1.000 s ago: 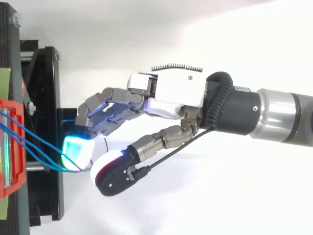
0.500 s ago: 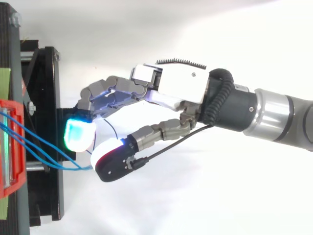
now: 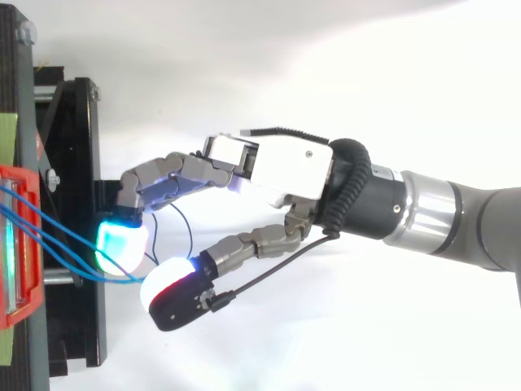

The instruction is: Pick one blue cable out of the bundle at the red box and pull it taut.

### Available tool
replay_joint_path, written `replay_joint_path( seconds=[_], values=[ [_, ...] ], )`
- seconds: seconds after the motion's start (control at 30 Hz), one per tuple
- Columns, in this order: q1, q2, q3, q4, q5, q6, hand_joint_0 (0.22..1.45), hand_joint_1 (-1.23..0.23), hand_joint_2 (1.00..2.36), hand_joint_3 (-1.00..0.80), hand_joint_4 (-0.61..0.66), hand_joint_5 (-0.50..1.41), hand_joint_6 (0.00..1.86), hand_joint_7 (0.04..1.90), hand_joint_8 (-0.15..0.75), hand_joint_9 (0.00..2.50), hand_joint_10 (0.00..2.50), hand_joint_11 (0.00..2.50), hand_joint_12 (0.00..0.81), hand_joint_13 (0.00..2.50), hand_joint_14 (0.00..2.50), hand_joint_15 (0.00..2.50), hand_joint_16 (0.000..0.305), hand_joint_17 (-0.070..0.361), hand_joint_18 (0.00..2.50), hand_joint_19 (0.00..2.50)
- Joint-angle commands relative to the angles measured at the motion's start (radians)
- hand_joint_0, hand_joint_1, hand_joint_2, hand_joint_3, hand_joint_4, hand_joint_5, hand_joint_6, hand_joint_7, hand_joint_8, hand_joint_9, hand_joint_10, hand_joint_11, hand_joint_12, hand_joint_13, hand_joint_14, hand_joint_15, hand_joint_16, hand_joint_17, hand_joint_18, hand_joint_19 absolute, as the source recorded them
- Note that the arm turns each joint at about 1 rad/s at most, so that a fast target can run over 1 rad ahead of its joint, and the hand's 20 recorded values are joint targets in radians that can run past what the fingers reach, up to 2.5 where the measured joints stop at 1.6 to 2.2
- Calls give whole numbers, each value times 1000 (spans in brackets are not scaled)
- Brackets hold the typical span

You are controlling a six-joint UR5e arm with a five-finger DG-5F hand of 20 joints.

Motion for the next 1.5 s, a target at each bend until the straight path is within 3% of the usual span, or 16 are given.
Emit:
replay_joint_path(
  seconds=[0.0, 0.07, 0.27, 0.43, 0.77, 1.1, 1.23, 1.47],
  values=[
    [7, -20, -2, 4, 4, -11, 502, -697, 1000, -500, 193, -141, 624, 1029, 327, 623, 8, 563, 416, 569, 8, 294, 54, 122, 527, 322],
    [17, -37, -2, 55, 7, -14, 502, -694, 1000, -500, 195, -138, 621, 1040, 328, 624, 11, 560, 416, 570, 8, 295, 54, 122, 530, 326],
    [27, -39, -20, 61, 6, -31, 505, -693, 1000, -500, 196, -134, 616, 1048, 331, 637, 8, 558, 414, 576, 8, 289, 53, 120, 534, 321],
    [40, -49, -46, 113, 9, -39, 509, -693, 1000, -500, 198, -130, 610, 1054, 330, 646, 10, 561, 413, 580, 8, 288, 53, 120, 535, 320],
    [40, -48, -49, 141, 10, -34, 523, -688, 1000, -500, 193, -123, 598, 1081, 328, 662, 10, 559, 406, 583, 8, 288, 52, 117, 542, 324],
    [23, -48, -44, 142, 6, -34, 526, -684, 1000, -500, 204, -116, 587, 1091, 328, 671, 9, 554, 405, 589, 8, 290, 52, 117, 551, 330],
    [17, -48, -44, 141, 6, -27, 530, -673, 1000, -500, 236, -100, 540, 1173, 327, 697, 12, 541, 403, 595, 9, 291, 52, 118, 559, 338],
    [15, -48, -44, 141, 3, -24, 546, -684, 1002, -467, 213, -93, 524, 1221, 325, 701, 9, 552, 399, 604, 9, 298, 51, 115, 563, 342]
  ],
)
